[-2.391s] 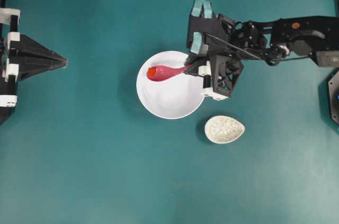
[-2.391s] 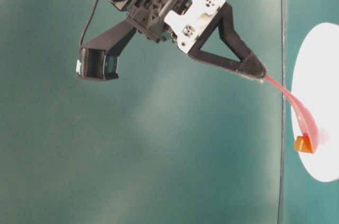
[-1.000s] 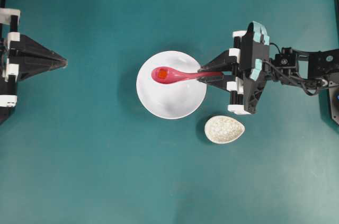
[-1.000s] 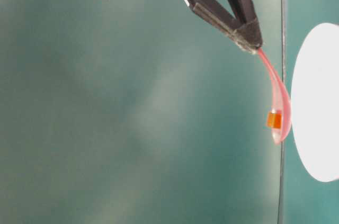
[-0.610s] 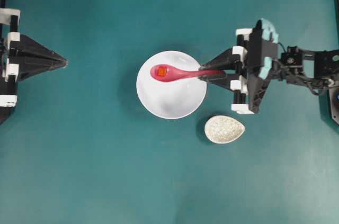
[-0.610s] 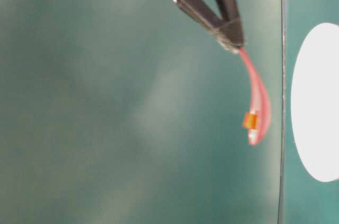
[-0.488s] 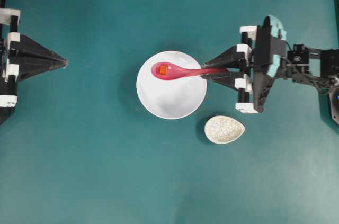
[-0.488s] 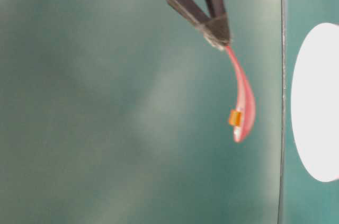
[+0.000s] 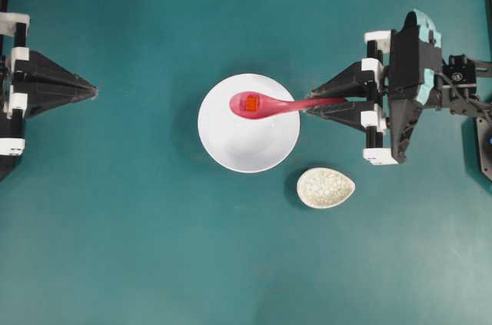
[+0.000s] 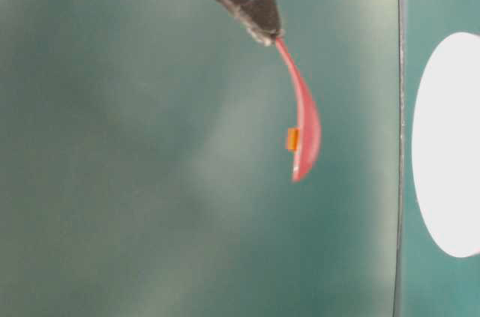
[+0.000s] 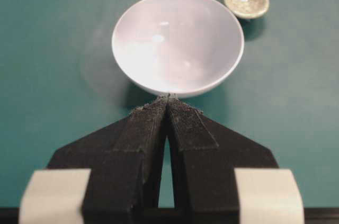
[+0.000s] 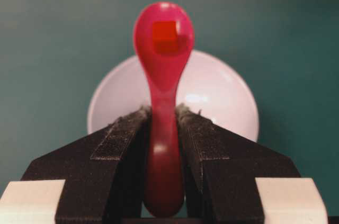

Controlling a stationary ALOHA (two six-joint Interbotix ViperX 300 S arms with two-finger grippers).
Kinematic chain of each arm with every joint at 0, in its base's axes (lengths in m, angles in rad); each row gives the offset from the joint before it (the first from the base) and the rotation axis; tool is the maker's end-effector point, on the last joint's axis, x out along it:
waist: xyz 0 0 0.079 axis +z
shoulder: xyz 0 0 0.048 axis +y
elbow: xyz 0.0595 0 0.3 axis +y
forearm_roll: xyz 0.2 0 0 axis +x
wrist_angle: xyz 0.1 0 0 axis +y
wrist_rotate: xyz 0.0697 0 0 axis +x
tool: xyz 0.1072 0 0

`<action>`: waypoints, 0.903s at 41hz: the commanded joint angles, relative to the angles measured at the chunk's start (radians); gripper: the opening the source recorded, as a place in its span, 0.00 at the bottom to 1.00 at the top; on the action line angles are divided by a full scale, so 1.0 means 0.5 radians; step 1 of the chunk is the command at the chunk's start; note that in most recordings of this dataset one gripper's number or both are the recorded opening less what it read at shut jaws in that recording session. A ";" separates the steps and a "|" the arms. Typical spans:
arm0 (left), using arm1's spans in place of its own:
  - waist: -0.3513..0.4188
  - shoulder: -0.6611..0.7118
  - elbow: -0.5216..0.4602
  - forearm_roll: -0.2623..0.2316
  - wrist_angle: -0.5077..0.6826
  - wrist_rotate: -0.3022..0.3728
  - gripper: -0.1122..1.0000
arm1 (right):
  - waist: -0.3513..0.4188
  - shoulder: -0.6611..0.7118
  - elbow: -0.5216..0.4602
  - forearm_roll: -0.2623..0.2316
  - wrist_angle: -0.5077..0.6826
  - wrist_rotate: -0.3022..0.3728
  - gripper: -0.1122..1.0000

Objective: Grip the spoon and scoop the red block from the bowl with right arm.
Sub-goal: 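Raise the spoon carrying the red cube above the bowl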

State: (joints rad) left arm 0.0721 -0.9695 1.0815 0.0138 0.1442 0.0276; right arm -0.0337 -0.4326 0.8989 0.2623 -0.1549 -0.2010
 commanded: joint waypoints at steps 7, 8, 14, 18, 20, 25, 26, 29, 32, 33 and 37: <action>0.006 0.006 -0.055 -0.003 -0.009 -0.003 0.10 | -0.009 -0.037 -0.160 0.003 0.107 0.003 0.32; 0.006 0.006 -0.049 -0.003 -0.009 -0.003 0.10 | -0.006 -0.037 -0.169 0.003 0.123 0.003 0.32; 0.003 0.006 -0.055 -0.003 -0.003 -0.003 0.10 | -0.009 -0.037 -0.209 0.003 0.156 0.003 0.32; 0.006 0.006 -0.055 -0.003 0.012 -0.003 0.10 | -0.006 -0.037 -0.218 0.003 0.150 0.003 0.31; 0.006 0.006 -0.055 -0.003 0.021 -0.003 0.10 | -0.009 -0.037 -0.221 0.003 0.156 0.003 0.32; 0.006 0.006 -0.049 0.000 0.058 -0.006 0.10 | -0.009 -0.037 -0.221 0.003 0.153 0.000 0.32; 0.006 0.006 -0.055 -0.003 0.067 -0.012 0.10 | -0.012 -0.034 -0.221 0.003 0.153 0.000 0.31; 0.006 0.006 -0.055 -0.003 0.080 -0.021 0.10 | -0.012 -0.034 -0.221 0.003 0.156 0.000 0.31; 0.006 0.006 -0.055 -0.003 0.080 -0.021 0.10 | -0.012 -0.037 -0.221 0.003 0.156 0.000 0.32; 0.006 0.006 -0.055 -0.003 0.080 -0.021 0.10 | -0.012 -0.037 -0.221 0.003 0.156 0.000 0.32; 0.006 0.006 -0.058 -0.003 0.077 -0.025 0.10 | -0.012 -0.037 -0.221 0.003 0.156 0.000 0.32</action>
State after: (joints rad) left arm 0.0721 -0.9710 1.0815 0.0138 0.1887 0.0184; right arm -0.0383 -0.4357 0.8161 0.2623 -0.0721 -0.1994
